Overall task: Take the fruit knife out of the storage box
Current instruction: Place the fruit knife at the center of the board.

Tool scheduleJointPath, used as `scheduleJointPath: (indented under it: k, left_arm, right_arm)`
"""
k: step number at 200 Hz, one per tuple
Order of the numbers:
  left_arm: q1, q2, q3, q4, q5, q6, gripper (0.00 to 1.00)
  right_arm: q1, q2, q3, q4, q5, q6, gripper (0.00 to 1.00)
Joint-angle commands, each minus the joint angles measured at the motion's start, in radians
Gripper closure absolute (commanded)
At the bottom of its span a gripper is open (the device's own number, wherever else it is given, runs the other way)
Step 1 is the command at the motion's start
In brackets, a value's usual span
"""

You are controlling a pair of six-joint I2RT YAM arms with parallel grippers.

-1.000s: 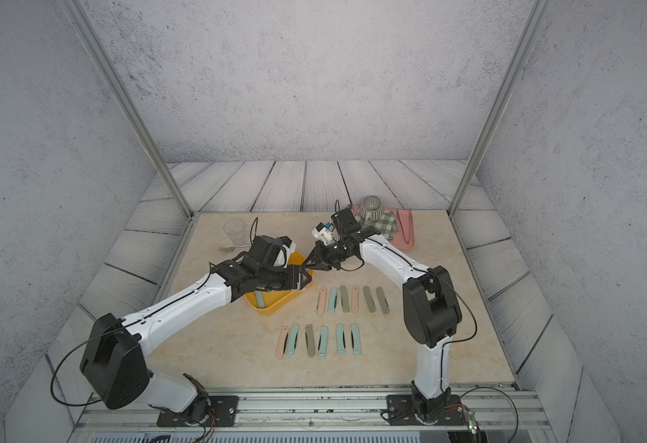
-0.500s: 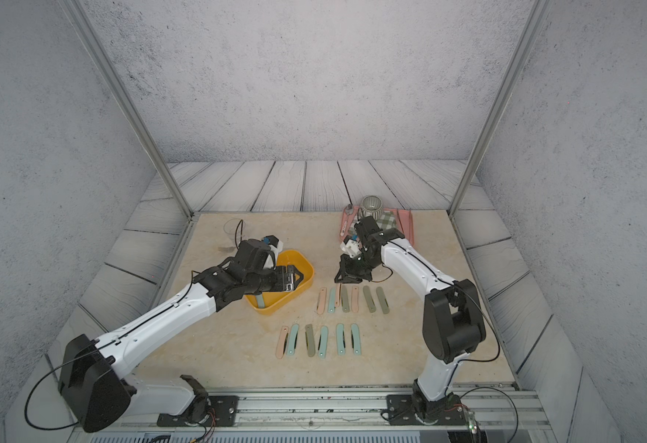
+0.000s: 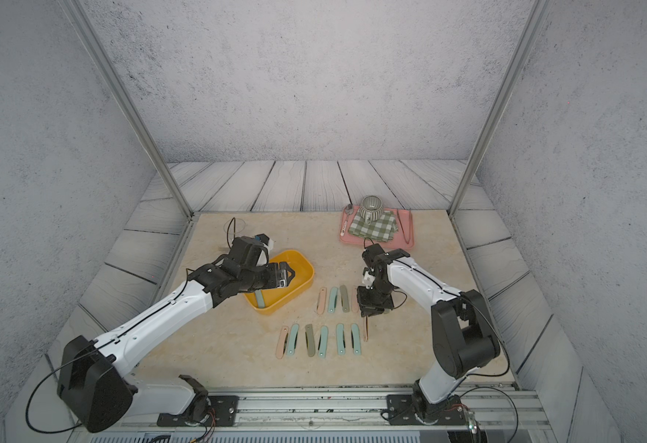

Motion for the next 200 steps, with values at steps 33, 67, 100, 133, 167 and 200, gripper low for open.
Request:
scheduleJointPath:
  k: [33, 67, 100, 133, 167, 200]
  left_arm:
    - [0.029, 0.058, 0.038, -0.034, 0.004, 0.021, 0.18]
    - [0.031, 0.082, 0.055, -0.042, 0.013, 0.027, 0.18]
    - [0.033, 0.088, 0.053, -0.036, 0.021, 0.024, 0.18]
    - [0.034, 0.089, 0.047, -0.033, 0.023, 0.017, 0.18]
    - [0.035, 0.086, 0.042, -0.028, 0.023, 0.013, 0.18]
    - [0.035, 0.087, 0.041, -0.025, 0.026, 0.009, 0.18]
  right_arm:
    - [-0.004, 0.025, -0.079, 0.073, 0.062, 0.016, 0.96]
    - [-0.004, 0.042, -0.118, 0.122, 0.049, 0.015, 0.96]
    - [-0.005, 0.062, -0.133, 0.145, 0.039, 0.002, 0.96]
    - [-0.006, 0.066, -0.150, 0.166, 0.037, -0.005, 0.95]
    - [-0.007, 0.068, -0.165, 0.187, 0.042, -0.014, 0.94]
    - [-0.007, 0.064, -0.171, 0.197, 0.049, -0.020, 0.89]
